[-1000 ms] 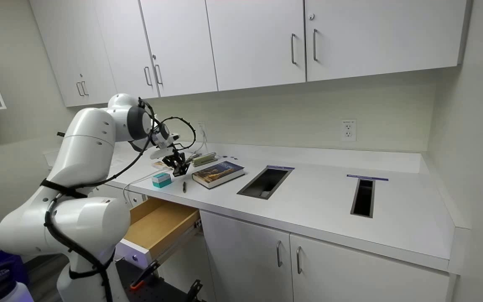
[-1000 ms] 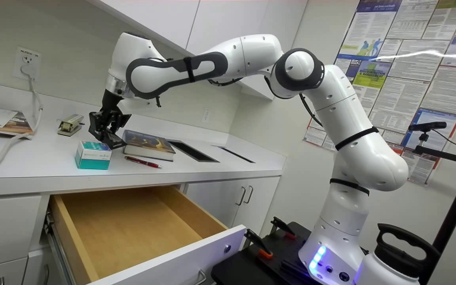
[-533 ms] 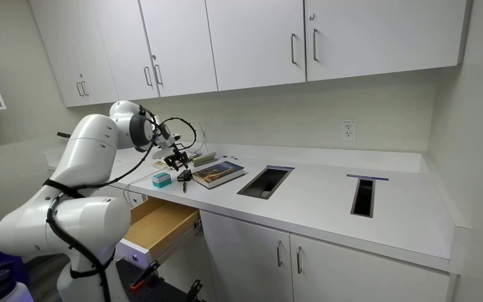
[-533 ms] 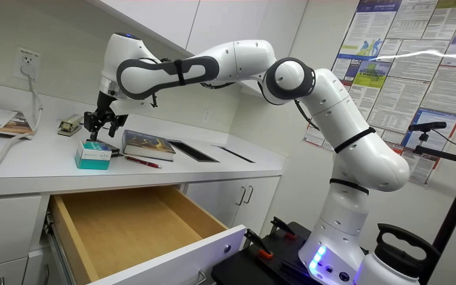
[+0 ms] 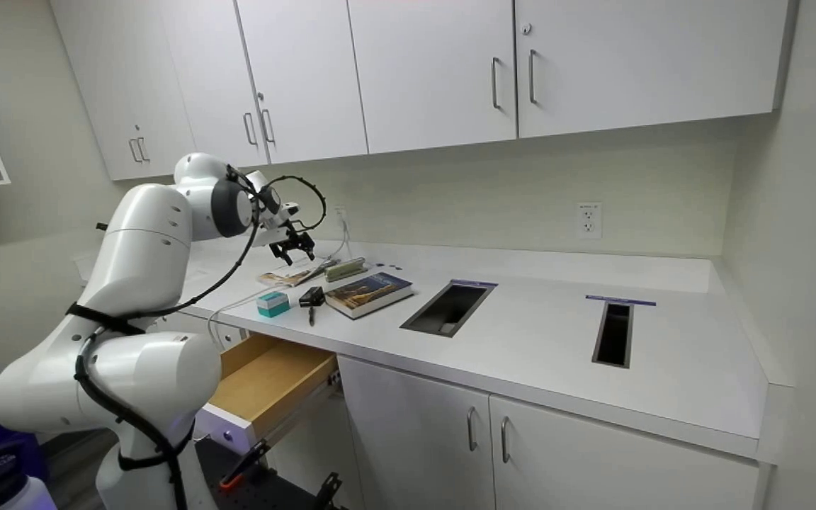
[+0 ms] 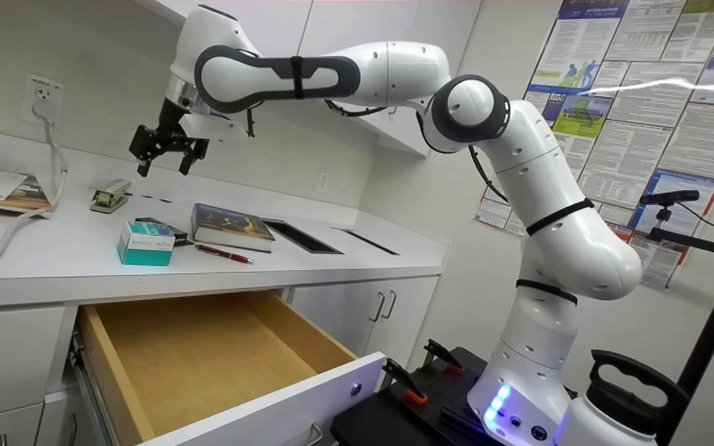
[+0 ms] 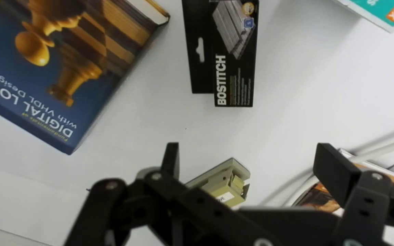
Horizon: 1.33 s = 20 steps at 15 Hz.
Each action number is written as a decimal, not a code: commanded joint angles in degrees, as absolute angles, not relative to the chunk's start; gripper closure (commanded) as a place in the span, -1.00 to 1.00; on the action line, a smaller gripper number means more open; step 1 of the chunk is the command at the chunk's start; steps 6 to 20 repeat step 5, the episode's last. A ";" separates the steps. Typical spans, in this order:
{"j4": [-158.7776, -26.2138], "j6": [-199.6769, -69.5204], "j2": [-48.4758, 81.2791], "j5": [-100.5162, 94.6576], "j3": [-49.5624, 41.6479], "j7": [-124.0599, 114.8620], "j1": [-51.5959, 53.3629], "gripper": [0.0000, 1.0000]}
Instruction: Remove the black box from the open drawer and put it on the counter
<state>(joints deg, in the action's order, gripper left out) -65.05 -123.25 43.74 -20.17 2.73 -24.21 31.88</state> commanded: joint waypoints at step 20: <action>-86.98 -124.88 24.52 -14.80 4.89 -24.69 29.59 -1.00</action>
